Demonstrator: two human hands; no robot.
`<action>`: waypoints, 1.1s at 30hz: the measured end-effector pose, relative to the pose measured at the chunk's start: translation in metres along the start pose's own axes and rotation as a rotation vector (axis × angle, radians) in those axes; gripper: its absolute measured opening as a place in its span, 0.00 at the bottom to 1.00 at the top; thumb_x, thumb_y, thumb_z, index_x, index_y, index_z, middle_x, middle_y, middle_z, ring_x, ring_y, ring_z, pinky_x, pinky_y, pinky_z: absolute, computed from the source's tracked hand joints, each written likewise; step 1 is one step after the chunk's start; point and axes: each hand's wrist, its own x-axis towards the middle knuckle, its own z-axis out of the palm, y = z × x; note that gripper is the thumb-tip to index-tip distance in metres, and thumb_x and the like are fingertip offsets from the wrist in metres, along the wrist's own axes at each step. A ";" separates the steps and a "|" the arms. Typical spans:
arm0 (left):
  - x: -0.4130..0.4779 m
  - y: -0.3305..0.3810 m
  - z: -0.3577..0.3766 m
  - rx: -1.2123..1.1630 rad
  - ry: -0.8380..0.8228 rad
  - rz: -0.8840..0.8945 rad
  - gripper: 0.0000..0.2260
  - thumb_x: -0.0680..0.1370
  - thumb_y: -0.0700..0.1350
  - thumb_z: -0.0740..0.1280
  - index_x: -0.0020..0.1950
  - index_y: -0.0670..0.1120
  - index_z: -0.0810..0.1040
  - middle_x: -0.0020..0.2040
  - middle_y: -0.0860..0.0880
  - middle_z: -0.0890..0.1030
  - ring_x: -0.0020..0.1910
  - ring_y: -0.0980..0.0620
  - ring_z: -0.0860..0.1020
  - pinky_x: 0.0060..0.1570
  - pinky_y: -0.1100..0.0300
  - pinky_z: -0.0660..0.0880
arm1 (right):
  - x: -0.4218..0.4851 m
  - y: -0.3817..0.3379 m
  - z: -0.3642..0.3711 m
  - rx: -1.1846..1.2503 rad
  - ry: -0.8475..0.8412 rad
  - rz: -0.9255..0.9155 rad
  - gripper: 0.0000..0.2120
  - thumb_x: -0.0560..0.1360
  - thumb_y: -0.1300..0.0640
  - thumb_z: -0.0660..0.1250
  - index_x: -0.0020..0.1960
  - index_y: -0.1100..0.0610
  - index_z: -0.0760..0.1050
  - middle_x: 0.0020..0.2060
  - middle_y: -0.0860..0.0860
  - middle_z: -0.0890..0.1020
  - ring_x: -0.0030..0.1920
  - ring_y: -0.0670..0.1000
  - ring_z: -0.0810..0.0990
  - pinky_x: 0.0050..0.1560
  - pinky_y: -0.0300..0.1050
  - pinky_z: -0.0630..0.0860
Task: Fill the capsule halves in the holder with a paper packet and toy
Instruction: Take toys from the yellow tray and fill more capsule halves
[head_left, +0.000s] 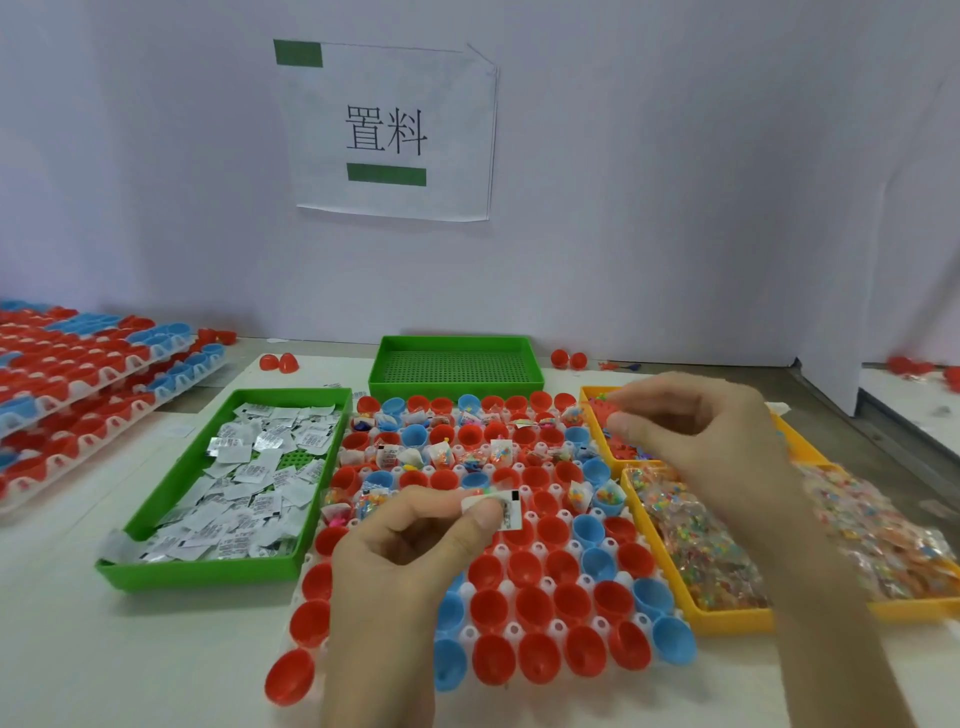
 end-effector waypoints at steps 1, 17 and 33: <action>-0.002 0.000 0.002 0.005 -0.005 -0.002 0.12 0.55 0.50 0.81 0.35 0.48 0.86 0.37 0.46 0.86 0.36 0.55 0.84 0.36 0.68 0.77 | -0.016 -0.011 0.007 0.085 -0.031 -0.046 0.07 0.68 0.51 0.76 0.45 0.42 0.85 0.40 0.38 0.86 0.44 0.39 0.84 0.41 0.27 0.77; -0.015 0.009 0.013 0.057 0.031 0.070 0.09 0.58 0.50 0.77 0.34 0.47 0.84 0.33 0.47 0.84 0.33 0.57 0.81 0.34 0.69 0.76 | -0.068 -0.041 0.047 0.439 0.034 -0.159 0.14 0.74 0.70 0.70 0.45 0.51 0.86 0.42 0.47 0.87 0.45 0.47 0.86 0.46 0.35 0.79; -0.014 0.008 0.004 -0.454 -0.197 -0.294 0.22 0.47 0.44 0.87 0.30 0.45 0.76 0.35 0.44 0.80 0.34 0.51 0.80 0.39 0.60 0.81 | -0.072 -0.053 0.047 0.588 -0.189 -0.143 0.08 0.68 0.67 0.75 0.44 0.56 0.85 0.40 0.54 0.86 0.40 0.53 0.85 0.43 0.46 0.83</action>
